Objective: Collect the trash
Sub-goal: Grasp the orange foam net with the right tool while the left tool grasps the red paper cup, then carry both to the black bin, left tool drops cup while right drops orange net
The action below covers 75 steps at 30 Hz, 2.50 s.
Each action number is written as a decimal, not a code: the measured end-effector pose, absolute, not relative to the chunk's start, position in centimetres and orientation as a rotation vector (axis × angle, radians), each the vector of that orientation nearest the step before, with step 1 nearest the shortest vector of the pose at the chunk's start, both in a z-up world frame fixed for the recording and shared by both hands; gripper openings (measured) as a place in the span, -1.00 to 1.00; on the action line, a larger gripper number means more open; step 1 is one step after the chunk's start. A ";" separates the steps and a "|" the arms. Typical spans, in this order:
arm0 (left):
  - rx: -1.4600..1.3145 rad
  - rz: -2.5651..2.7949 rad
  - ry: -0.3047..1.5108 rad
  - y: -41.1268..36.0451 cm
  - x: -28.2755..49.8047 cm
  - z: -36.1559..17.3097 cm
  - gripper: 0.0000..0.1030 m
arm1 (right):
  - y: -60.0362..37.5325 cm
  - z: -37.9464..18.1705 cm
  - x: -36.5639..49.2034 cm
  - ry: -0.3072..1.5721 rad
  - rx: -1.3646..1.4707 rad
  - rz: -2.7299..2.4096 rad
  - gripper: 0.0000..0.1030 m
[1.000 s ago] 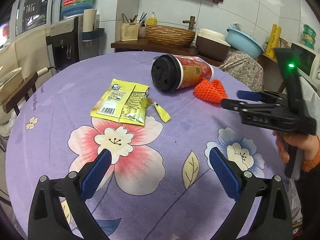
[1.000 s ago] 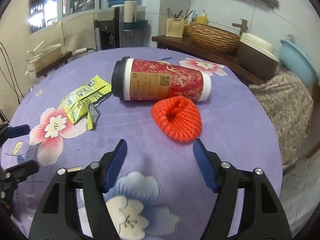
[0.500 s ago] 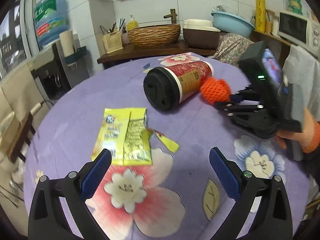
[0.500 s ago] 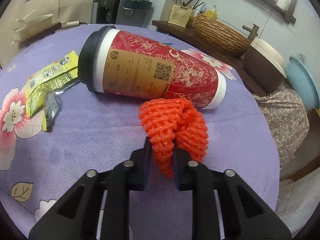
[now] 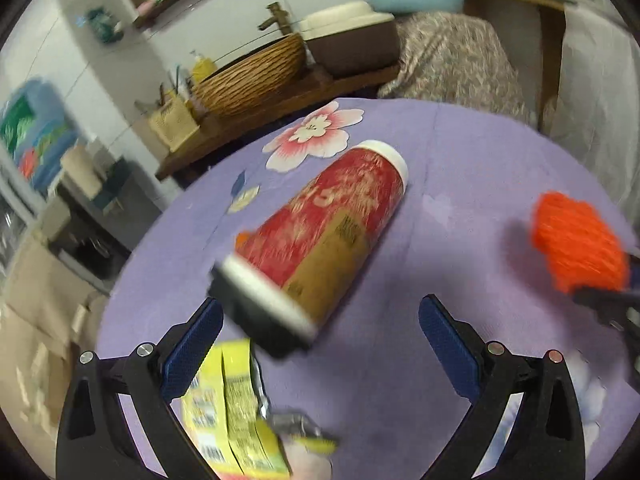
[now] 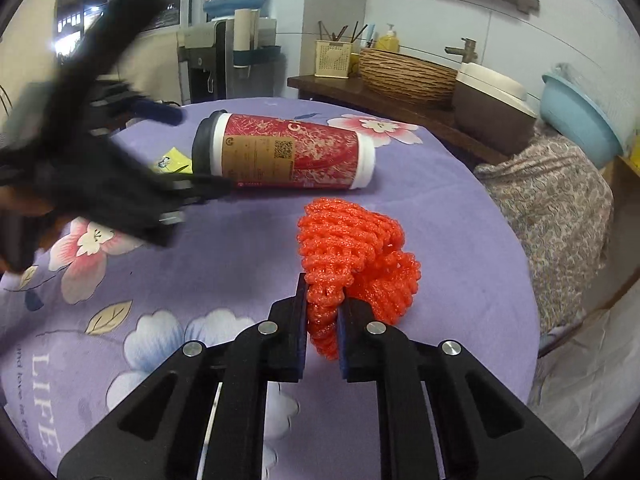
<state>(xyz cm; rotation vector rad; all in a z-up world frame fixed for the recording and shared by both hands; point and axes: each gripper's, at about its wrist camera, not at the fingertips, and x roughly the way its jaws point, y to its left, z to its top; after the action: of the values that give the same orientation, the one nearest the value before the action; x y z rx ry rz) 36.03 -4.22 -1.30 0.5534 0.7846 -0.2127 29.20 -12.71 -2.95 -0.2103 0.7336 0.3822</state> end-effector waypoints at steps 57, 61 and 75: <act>0.238 -0.449 0.660 -2.6 32.5 9.7 0.29 | -24.4 -4.0 20.1 0.705 0.119 0.239 -0.76; 0.217 -0.544 0.615 -6.5 30.2 10.0 0.29 | -26.4 -4.3 19.6 0.709 0.151 0.187 -0.76; 0.141 -0.874 0.598 -22.0 24.9 8.0 0.29 | -37.8 -8.3 15.9 0.760 0.276 -0.091 -0.75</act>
<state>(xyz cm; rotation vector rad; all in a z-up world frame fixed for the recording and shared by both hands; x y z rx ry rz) 24.94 -21.98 8.05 0.1412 0.5983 -0.8740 15.91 -37.77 -8.30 0.2758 0.7596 -0.0909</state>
